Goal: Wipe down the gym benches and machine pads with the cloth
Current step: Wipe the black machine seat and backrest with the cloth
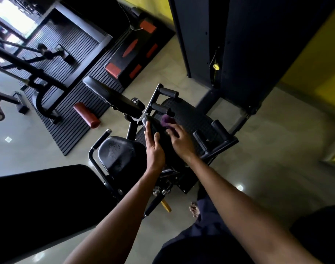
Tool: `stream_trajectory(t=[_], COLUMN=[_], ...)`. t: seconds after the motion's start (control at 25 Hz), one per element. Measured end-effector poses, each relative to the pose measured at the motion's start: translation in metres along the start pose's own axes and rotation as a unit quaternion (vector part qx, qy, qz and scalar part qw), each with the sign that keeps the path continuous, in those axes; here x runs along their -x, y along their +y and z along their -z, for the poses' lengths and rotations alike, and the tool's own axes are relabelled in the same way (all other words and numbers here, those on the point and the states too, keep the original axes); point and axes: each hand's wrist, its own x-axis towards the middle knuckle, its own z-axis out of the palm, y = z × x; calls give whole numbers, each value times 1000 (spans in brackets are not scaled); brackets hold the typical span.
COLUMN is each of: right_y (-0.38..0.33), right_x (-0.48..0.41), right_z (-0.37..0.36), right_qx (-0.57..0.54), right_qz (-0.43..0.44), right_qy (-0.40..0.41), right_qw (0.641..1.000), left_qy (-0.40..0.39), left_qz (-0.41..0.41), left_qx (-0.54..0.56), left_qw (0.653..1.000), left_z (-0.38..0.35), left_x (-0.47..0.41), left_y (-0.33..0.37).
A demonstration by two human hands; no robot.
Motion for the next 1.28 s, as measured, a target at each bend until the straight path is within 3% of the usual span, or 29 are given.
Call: stream_trajectory(t=[0.08,0.16,0.4,0.48,0.64,0.76,0.84,0.92,1.04,1.16,1.28], right_y=[-3,12,95,89,39,55,82,110,85,36,38], right_x=[42,59,10,18,85,107,83,49,46,85,89], right_z=[11,21,10,2,-26,-40,-48,-52,-44,-56,-70], right_qx=[21,12,-95,-83,-86,-101,-137,-192,-211,-222,-239], right_qz=[97,102,-133,-151,-3,60,12,-104,-225,-197,-190], right_qy=[11,4,2,27,93,129,141,148,141,145,190], right_qw=[995,995,987,985,992,985,980,965,941,944,933], left_qy=[20,33,49,45,39,25,21,19,21,25,15], left_qz=[11,29,57,56,40,41,39,42,47,38,31], left_qx=[7,19,21,19,13,17,13,14,9,15,25], left_qw=[1000,999,997,997,998,999,999,999,999,999,999], left_z=[-5,-12,-21,-17,-7,-4,-3,-2,-2,0,-2], left_x=[13,24,38,40,37,34,34,33,32,33,36], left_y=[-6,-7,7,7,-1,-4,-4,-2,0,1,1])
